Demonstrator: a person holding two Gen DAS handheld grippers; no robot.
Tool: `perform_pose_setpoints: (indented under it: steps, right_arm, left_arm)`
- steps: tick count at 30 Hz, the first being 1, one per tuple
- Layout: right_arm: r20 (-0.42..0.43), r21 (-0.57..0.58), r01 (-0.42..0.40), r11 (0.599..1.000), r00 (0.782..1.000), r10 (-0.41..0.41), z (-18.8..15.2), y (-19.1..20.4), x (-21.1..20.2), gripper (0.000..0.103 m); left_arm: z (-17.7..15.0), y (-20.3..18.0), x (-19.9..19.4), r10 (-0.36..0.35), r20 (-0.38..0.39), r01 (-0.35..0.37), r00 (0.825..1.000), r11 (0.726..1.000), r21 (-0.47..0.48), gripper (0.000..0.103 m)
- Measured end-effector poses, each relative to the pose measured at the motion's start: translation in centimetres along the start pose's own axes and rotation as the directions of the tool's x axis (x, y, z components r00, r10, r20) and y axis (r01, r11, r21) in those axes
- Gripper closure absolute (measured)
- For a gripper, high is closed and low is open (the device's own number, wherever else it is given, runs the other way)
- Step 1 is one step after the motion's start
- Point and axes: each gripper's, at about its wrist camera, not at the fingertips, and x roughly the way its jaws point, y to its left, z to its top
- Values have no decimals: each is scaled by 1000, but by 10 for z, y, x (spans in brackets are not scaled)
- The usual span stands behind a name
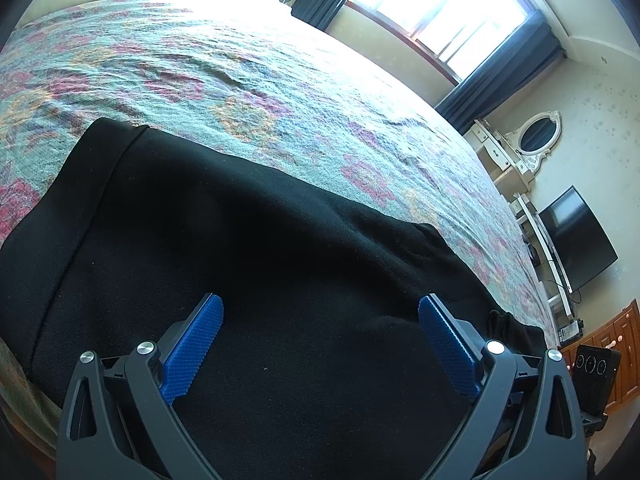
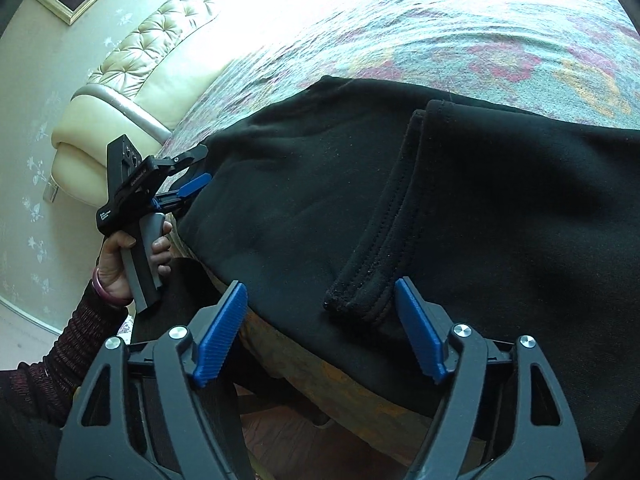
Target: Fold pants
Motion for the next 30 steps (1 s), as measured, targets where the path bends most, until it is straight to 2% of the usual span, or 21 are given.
perform_pose_setpoints:
  steps: [3,7,10,13,16,19,21,26,28,30]
  right_arm:
    - [12,21,-16,1000,1000,15,4,-2,-3,23]
    - [113,77,-69,995,992,60,9,-4,-19,24]
    - [174,124,-134,983,978,112,9,-9,-27,24]
    - [183,152,-168,974,973,139,1,-12,-25,23]
    - [164,173,-180,968,975,152,-7,-15,-16,23]
    - [173,184,-187,965,973,155,-12,-16,-12,23]
    - [180,195,-190,962,971,155,-12,-16,-13,23]
    - [176,204,-192,960,972,158,-13,-16,-13,23]
    - [179,212,-200,956,970,163,-14,-18,-12,23]
    - [182,216,-202,955,969,164,-15,-18,-12,23]
  left_arm:
    - [1,1,-1,-12,6,12,1000,1000,-9,6]
    - [3,8,-10,-52,18,53,998,997,-56,6]
    - [12,14,-24,-38,-3,38,999,998,-49,6]
    - [24,35,-50,-23,40,24,999,999,-30,6]
    - [35,71,-69,-1,66,6,998,997,-76,6]
    - [42,109,-69,-31,27,34,999,990,-140,6]
    - [46,124,-65,-34,6,35,999,988,-149,6]
    - [58,145,-56,-41,-25,38,999,990,-136,6]
    - [58,152,-52,-92,-52,83,994,984,-155,6]
    - [58,148,-49,-111,-82,99,990,986,-133,6]
